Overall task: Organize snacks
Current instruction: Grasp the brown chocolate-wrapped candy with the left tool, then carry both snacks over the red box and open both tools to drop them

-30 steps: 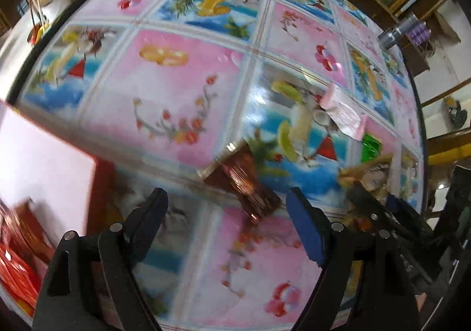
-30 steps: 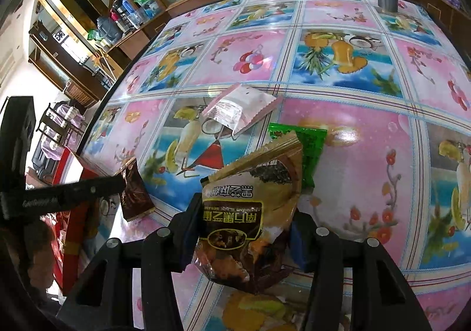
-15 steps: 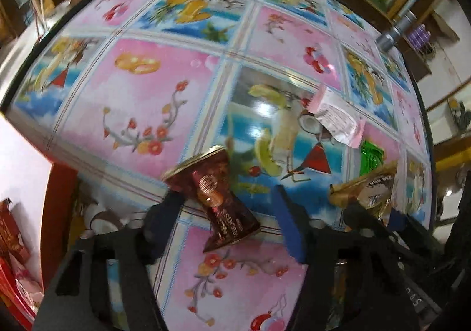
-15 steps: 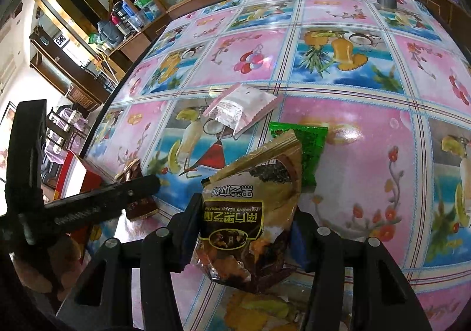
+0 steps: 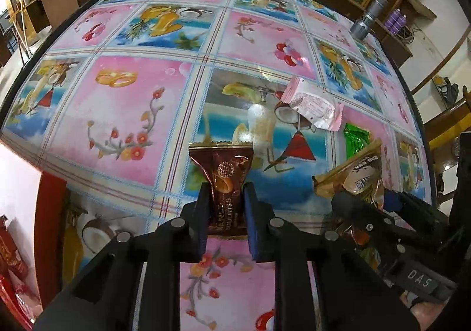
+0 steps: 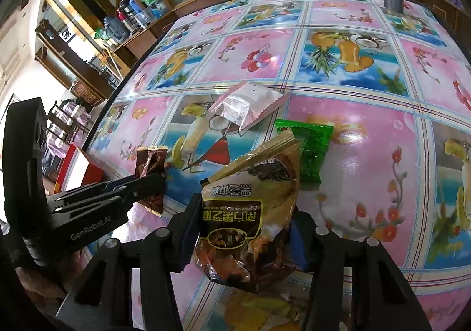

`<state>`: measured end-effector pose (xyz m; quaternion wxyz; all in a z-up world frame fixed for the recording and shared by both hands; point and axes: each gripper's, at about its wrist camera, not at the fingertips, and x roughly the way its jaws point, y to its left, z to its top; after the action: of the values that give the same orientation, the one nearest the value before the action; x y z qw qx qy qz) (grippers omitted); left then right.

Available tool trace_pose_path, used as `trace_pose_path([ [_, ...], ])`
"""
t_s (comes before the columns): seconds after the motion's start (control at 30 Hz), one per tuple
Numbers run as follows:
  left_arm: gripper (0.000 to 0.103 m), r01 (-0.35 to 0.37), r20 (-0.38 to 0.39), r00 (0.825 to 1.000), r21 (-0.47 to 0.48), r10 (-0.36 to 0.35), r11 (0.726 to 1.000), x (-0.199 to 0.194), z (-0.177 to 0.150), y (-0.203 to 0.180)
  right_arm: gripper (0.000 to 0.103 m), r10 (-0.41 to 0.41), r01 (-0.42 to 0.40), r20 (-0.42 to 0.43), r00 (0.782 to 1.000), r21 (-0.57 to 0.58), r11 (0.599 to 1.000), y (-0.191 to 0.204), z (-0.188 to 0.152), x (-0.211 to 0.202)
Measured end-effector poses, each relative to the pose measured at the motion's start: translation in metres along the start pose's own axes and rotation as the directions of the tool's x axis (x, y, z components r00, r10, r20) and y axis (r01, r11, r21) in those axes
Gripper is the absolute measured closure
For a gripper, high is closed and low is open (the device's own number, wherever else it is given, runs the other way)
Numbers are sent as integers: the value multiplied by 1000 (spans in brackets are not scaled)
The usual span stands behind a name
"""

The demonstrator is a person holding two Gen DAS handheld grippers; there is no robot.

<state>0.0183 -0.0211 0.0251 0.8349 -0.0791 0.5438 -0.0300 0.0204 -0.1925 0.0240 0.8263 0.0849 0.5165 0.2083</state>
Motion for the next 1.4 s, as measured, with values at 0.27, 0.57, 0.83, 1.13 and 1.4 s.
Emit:
trace_pose_path([
  [0.27, 85, 25, 26, 999, 50, -26, 998, -27, -33, 11, 53, 40, -40, 52, 998, -13, 999, -7, -17, -10],
  [0.57, 85, 62, 83, 993, 185, -79, 981, -68, -87, 19, 54, 46, -49, 128, 991, 18, 999, -4, -59, -36],
  [0.83, 85, -22, 253, 967, 241, -41, 970, -116, -111, 33, 54, 76, -85, 243, 967, 30, 996, 23, -85, -69],
  [1.13, 85, -102, 395, 918, 149, 35, 984, -160, -120, 97, 54, 127, -105, 233, 964, -104, 989, 111, -75, -64],
  [1.4, 85, -182, 469, 871, 29, 148, 983, -182, -134, 162, 54, 210, -161, 197, 958, -240, 957, 213, -77, -41],
])
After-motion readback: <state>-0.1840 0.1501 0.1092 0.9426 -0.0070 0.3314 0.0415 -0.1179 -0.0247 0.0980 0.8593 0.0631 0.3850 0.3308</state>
